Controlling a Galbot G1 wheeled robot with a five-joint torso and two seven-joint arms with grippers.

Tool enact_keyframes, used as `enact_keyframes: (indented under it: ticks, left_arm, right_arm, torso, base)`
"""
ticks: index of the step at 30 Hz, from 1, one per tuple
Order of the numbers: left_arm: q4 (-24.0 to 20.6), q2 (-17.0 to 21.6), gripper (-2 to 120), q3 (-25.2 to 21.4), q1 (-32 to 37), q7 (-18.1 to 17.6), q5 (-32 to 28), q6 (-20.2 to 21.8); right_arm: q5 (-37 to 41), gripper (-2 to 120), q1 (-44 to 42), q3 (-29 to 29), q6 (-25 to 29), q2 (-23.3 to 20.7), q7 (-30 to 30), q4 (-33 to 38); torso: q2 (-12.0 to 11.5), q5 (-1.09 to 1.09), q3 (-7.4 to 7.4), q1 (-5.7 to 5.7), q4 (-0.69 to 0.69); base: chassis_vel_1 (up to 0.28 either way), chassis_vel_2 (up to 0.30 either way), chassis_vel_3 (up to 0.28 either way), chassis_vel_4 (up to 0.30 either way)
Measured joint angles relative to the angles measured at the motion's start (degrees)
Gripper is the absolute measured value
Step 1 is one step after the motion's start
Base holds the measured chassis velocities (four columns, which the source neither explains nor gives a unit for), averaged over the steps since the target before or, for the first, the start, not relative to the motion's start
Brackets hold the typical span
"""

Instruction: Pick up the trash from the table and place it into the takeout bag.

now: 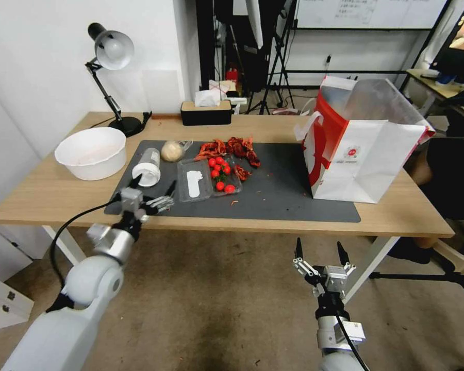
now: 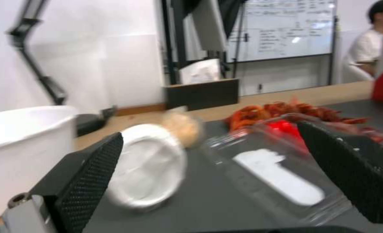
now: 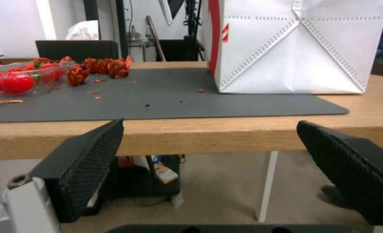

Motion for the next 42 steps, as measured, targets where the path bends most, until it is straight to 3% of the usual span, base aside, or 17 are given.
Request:
enact_keyframes:
  ticks: [3, 17, 33, 42]
  left_arm:
    - [-0.9, -1.7, 100, -4.8, 6.0, -0.7, 1.4, -1.5]
    - [-0.1, -6.0, 100, -7.8, 13.8, -1.5, 4.2, -6.4]
    - [0.3, -6.6, 100, -8.3, 13.8, -1.5, 4.8, -7.4]
    - [-0.1, -4.9, 100, -5.2, 7.0, -3.6, 4.6, -2.6]
  right_arm:
    - [0.0, 100, 0.0, -0.3, 0.1, 0.1, 0.0, -0.2]
    - [0.0, 100, -0.5, -0.2, 0.6, 0.2, 0.1, -0.1]
    - [0.0, 100, -0.4, -0.1, 0.7, 0.3, 0.2, -0.3]
    - [0.0, 100, -0.2, -0.2, 0.7, 0.3, 0.2, -0.1]
  torso:
    - [0.0, -0.02, 0.0, 0.0, 0.01]
    - [0.0, 0.0, 0.0, 0.01, 0.0]
    - [0.0, 0.0, 0.0, 0.01, 0.0]
    - [0.0, 0.0, 0.01, 0.01, 0.01]
  base:
    - [0.0, 0.0, 0.0, 0.0]
    - [0.0, 0.0, 0.0, 0.0]
    - [0.0, 0.0, 0.0, 0.0]
    - [0.0, 0.0, 0.0, 0.0]
